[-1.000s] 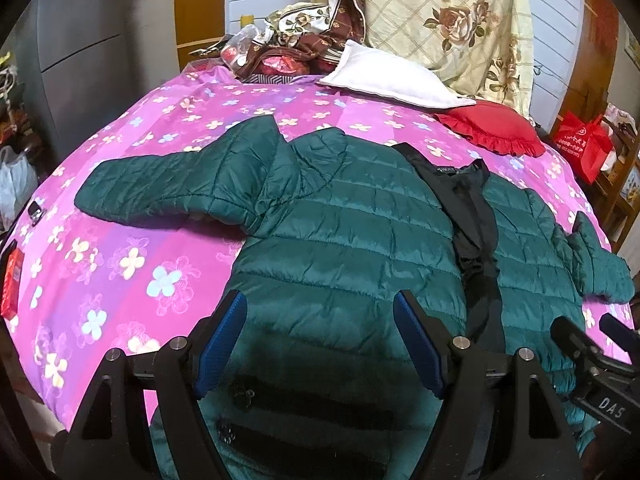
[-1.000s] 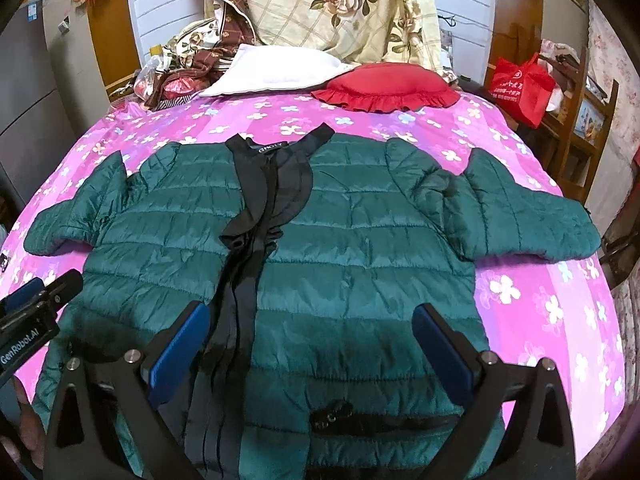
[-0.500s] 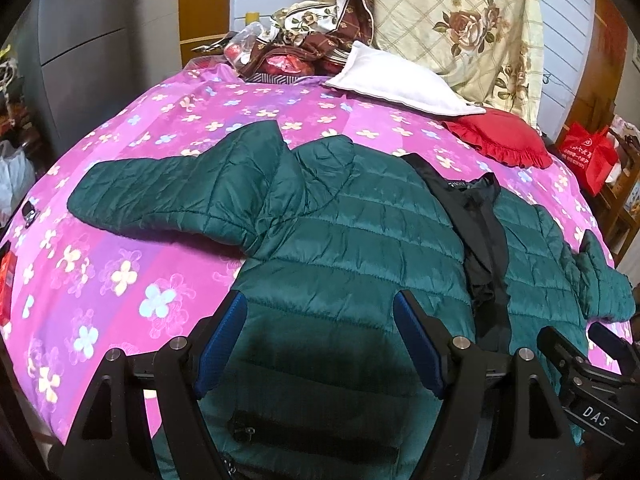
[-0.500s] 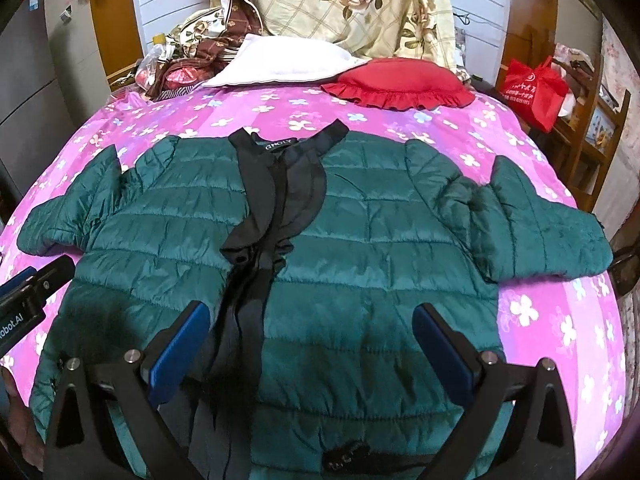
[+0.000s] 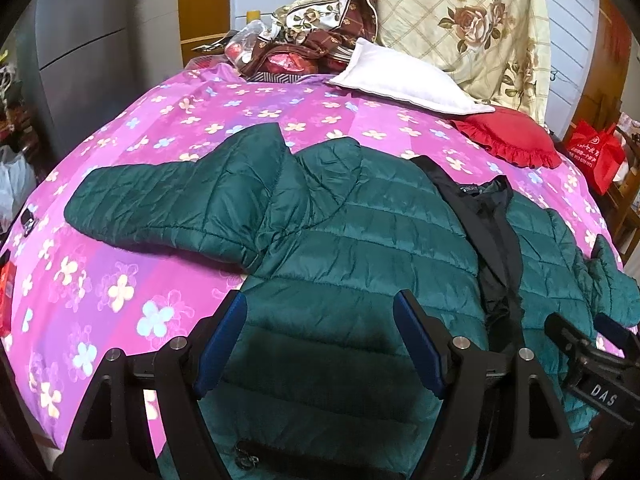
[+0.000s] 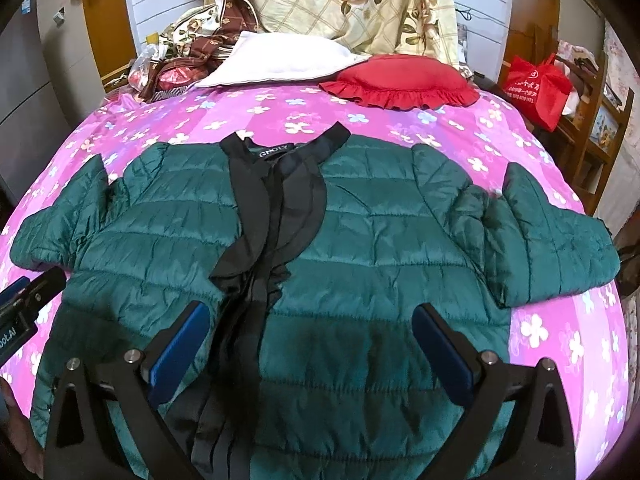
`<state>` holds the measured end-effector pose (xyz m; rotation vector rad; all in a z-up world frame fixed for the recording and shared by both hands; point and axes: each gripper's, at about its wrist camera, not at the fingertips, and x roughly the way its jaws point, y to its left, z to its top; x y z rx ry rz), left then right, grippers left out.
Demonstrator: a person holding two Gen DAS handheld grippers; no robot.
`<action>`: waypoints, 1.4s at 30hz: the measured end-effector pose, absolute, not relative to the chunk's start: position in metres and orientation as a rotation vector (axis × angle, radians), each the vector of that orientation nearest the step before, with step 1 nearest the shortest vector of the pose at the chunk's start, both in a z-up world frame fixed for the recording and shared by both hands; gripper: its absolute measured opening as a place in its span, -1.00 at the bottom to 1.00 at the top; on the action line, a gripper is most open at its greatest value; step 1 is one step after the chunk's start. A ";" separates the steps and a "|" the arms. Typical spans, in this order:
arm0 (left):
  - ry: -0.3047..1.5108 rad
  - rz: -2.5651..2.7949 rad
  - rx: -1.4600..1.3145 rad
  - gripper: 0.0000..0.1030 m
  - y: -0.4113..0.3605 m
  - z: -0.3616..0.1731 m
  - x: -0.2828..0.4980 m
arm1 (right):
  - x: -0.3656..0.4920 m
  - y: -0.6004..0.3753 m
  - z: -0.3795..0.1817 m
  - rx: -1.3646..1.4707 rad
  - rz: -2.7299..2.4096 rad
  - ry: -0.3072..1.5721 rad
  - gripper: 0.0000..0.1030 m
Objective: Fold large clothes
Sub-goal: 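Move the left tool to the jacket's side edge beside its sleeve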
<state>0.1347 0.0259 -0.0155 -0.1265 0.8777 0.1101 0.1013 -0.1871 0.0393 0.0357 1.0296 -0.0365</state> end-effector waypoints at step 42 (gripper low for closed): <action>0.869 0.203 -0.116 0.08 0.057 -0.028 0.171 | 0.136 -0.187 0.007 0.081 0.005 1.036 0.99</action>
